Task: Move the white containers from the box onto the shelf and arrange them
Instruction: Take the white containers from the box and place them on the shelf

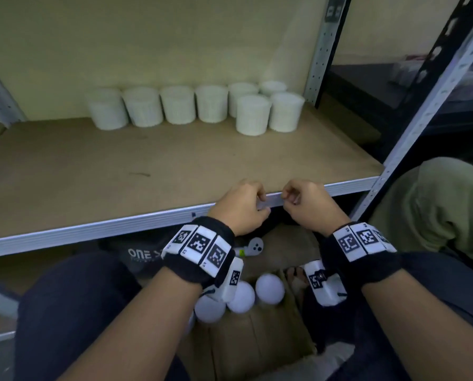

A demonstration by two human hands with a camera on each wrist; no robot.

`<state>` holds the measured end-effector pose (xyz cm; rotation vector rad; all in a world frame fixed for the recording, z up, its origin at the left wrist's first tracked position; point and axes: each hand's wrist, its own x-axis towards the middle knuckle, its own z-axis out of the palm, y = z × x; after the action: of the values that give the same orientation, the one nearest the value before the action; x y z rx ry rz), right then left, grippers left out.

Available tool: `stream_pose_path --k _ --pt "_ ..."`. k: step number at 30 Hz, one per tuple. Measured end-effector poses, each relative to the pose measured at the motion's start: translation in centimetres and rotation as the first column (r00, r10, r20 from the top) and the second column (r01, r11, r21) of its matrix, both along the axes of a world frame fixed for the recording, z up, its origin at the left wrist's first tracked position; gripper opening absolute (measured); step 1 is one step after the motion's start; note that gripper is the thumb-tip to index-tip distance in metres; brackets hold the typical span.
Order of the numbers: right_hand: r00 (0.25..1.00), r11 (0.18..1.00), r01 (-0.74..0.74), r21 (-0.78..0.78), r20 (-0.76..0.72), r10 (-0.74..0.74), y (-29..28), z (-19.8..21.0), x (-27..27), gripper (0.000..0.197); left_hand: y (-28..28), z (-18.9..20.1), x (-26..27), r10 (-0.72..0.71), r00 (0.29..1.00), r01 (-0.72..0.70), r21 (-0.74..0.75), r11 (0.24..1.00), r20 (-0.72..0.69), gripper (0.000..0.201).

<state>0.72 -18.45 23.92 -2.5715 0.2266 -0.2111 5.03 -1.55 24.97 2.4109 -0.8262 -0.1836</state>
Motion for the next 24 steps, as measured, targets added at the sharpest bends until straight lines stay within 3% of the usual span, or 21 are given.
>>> stream_pose_path --k 6,11,17,22,24 --pt "0.95 1.0 0.003 0.006 -0.312 -0.001 0.2 -6.4 -0.9 0.014 1.2 -7.7 -1.2 0.032 0.978 -0.002 0.142 0.99 -0.207 0.017" --pt "0.787 0.99 -0.089 -0.108 -0.616 0.004 0.8 -14.2 -2.2 0.023 1.6 -15.4 -1.8 0.065 0.938 0.066 0.359 0.931 -0.339 0.034" --pt "0.691 0.944 -0.211 -0.252 -0.722 -0.038 1.6 -20.9 -2.7 0.049 1.2 -22.0 -1.9 0.106 0.922 0.081 0.453 0.888 -0.373 0.042" --pt "0.725 0.88 -0.308 -0.361 -0.688 -0.028 2.7 -21.2 -2.8 0.048 0.6 -26.5 -1.9 0.16 0.879 0.105 0.509 0.855 -0.45 0.057" --pt "0.717 0.862 -0.346 -0.371 -0.697 -0.013 2.3 -23.2 -2.6 0.054 0.3 -28.0 -1.8 0.179 0.854 0.117 0.516 0.849 -0.488 0.064"
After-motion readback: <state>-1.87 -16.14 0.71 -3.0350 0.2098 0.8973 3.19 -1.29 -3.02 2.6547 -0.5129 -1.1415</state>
